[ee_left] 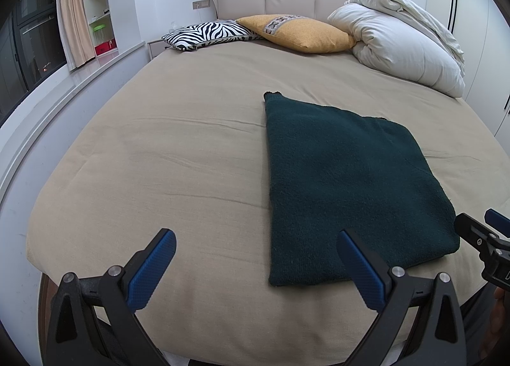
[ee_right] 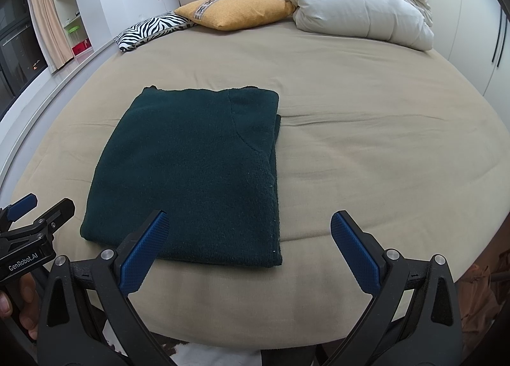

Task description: Fold small clothes

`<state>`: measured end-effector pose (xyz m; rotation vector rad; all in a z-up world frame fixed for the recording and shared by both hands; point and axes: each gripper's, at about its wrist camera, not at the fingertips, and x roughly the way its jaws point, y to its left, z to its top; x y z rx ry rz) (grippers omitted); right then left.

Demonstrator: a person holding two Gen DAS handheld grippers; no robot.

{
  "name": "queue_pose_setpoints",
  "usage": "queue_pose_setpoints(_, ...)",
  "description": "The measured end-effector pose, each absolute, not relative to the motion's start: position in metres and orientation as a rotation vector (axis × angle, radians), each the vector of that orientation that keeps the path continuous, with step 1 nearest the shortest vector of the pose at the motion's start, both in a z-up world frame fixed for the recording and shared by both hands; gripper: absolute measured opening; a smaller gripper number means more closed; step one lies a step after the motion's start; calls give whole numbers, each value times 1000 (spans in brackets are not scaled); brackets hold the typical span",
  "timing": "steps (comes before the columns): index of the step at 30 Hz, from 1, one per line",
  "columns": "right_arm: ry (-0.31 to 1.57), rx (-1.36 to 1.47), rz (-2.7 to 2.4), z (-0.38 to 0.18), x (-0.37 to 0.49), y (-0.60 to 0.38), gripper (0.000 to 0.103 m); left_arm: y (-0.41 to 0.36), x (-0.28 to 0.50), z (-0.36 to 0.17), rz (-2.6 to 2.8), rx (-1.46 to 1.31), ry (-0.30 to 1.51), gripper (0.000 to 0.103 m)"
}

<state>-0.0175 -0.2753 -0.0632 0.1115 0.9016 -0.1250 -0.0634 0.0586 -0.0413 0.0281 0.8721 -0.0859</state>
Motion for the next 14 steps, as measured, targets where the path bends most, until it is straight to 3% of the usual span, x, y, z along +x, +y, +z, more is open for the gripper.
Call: queue_pose_setpoints(14,902,113,-124,-64,-18,-275,103,60,-64,-44,-74,25,878,103)
